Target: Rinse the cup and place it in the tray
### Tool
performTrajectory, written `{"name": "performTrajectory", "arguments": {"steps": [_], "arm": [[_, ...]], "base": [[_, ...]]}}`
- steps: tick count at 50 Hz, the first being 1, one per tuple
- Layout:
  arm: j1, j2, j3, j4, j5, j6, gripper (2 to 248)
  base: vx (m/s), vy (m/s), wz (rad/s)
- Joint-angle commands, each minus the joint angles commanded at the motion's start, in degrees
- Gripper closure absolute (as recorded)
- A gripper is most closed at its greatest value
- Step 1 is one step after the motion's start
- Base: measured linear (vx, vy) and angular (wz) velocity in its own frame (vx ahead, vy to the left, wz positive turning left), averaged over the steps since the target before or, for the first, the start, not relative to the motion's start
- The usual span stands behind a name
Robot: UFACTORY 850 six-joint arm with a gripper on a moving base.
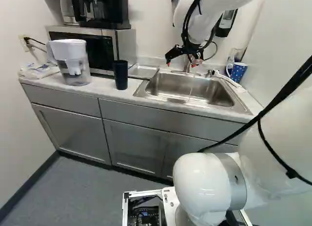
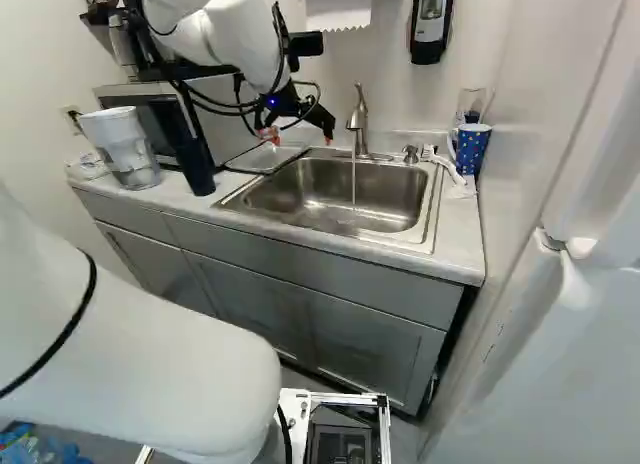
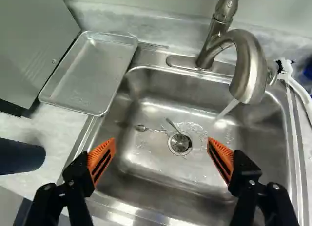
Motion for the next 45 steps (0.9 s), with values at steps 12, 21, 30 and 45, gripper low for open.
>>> {"name": "performTrajectory", "arguments": {"steps": [12,21,30,45], "arm": [[1.83,0.01,-1.62,0.0,0.0,0.0,3],[3.29,-0.01,-2.3,0.0,0.0,0.0,3],[4.78,-0.48,-2.71,0.0,0.0,0.0,3],[7.37,-0.65,-3.86,0.0,0.0,0.0,3]], "base": [[0.0,0.0,0.0],[0.0,0.0,0.0],[0.0,0.0,0.0],[0.0,0.0,0.0]]}}
